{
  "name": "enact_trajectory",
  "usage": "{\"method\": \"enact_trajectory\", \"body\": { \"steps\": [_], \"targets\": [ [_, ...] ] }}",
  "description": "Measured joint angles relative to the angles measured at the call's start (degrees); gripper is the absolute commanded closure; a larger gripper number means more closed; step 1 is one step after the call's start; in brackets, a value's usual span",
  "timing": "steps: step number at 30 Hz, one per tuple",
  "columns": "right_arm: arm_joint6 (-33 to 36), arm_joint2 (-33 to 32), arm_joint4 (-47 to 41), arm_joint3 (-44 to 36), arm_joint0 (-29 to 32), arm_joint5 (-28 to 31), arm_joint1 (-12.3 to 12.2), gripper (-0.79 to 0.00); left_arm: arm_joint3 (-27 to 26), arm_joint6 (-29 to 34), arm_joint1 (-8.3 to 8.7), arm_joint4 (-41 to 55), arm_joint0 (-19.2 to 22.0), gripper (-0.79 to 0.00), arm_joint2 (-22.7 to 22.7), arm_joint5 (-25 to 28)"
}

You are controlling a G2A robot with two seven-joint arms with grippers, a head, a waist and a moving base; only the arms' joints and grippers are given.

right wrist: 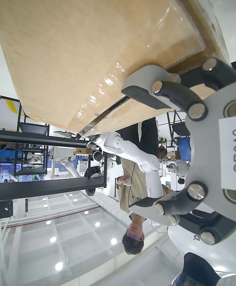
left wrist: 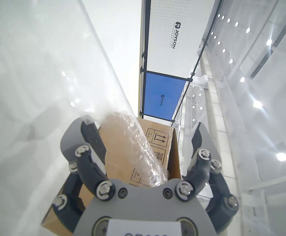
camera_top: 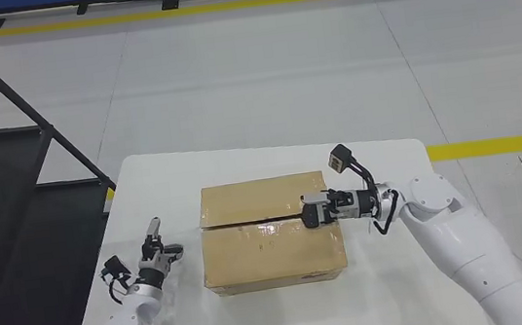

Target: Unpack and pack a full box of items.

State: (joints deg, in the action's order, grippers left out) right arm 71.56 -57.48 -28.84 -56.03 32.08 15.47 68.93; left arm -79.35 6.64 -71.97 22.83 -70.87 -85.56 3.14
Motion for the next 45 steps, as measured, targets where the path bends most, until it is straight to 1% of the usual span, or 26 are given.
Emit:
{"method": "enact_trajectory", "body": {
  "steps": [4,9,14,19,27,34,40,45],
  "targets": [
    [0.2,-0.2,-0.1,0.4,0.0,0.1,0.0,-0.785,2.7,-1.2,-0.53,3.5,2.7,-0.785,0.2,1.8],
    [0.4,-0.5,-0.2,0.9,0.0,0.2,0.0,-0.785,2.7,-2.5,-0.73,5.1,3.4,-0.785,-0.7,3.6],
    [0.8,-0.4,-0.4,1.4,-0.3,0.0,0.1,-0.785,0.6,-4.0,-0.79,6.8,2.7,-0.785,-2.7,4.9],
    [1.1,0.0,-0.5,2.2,-1.0,0.0,0.4,-0.785,-1.6,-4.5,-0.76,7.4,2.0,-0.785,-4.2,4.9],
    [1.7,0.1,-1.0,3.3,-1.7,0.4,0.7,-0.785,-4.0,-5.3,-0.88,7.1,1.6,-0.785,-4.8,5.0],
    [2.2,0.2,-1.2,4.4,-2.2,0.5,0.9,-0.785,-8.0,-6.5,-1.12,6.1,0.6,-0.785,-4.9,6.6],
    [2.6,0.2,-1.3,4.9,-2.6,0.8,1.1,-0.785,-10.0,-7.5,-1.24,6.3,1.7,-0.785,-5.6,5.6],
    [2.7,0.1,-1.4,5.3,-2.7,0.9,1.1,-0.785,-9.5,-8.3,-1.34,5.9,3.3,-0.785,-5.7,4.9]
  ]
}}
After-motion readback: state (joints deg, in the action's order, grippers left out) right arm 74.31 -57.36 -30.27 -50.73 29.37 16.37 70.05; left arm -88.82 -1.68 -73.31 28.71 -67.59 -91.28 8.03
